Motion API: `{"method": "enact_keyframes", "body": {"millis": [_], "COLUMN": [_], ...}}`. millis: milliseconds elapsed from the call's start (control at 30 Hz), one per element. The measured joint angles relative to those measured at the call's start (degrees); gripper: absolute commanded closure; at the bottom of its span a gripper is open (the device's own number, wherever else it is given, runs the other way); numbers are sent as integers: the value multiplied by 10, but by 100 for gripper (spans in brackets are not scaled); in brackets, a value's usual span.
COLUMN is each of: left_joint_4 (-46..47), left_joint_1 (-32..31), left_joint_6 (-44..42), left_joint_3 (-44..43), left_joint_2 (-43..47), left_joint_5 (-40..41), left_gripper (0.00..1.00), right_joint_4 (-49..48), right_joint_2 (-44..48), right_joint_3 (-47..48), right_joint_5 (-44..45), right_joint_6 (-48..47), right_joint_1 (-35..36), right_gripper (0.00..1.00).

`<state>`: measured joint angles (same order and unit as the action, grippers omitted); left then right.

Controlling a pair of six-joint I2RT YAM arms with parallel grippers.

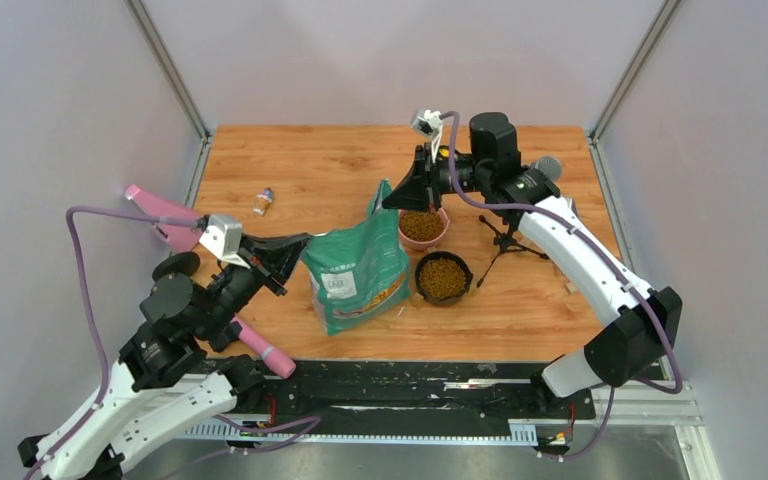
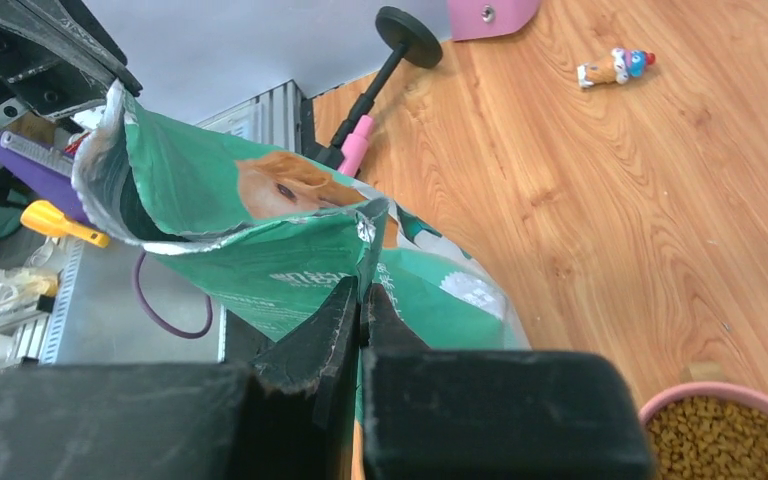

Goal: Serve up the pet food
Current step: Close the pet food bag at the center of the board.

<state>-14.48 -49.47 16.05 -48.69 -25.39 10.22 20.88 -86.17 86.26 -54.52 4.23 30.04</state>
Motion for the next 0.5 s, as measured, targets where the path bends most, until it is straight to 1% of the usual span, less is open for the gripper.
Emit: {"method": "enact_keyframes", "body": {"millis": [167,267,367,500], "left_joint_4": [-5,-15,-29,-50], "left_joint_1": [-1,-1,-3,-4], "left_joint_6": [21,38,59,82], "left_joint_3": [-1,-14,-37,-82], "left_joint_2": [-2,-19,-58,-134], "left_joint_5": [44,91,146,219], "left_gripper": [100,100,100,100], "right_joint_4": [-20,-39,-56,-73], "right_joint_2": [28,53,95,132], "right_joint_3": [-34,-65,-108,-144], "right_joint_5": [28,83,152,186], "right_joint_6": [22,38,66,75], "right_joint_1": [-8,-9,-7,-6], "right_gripper": [100,100,100,100]}}
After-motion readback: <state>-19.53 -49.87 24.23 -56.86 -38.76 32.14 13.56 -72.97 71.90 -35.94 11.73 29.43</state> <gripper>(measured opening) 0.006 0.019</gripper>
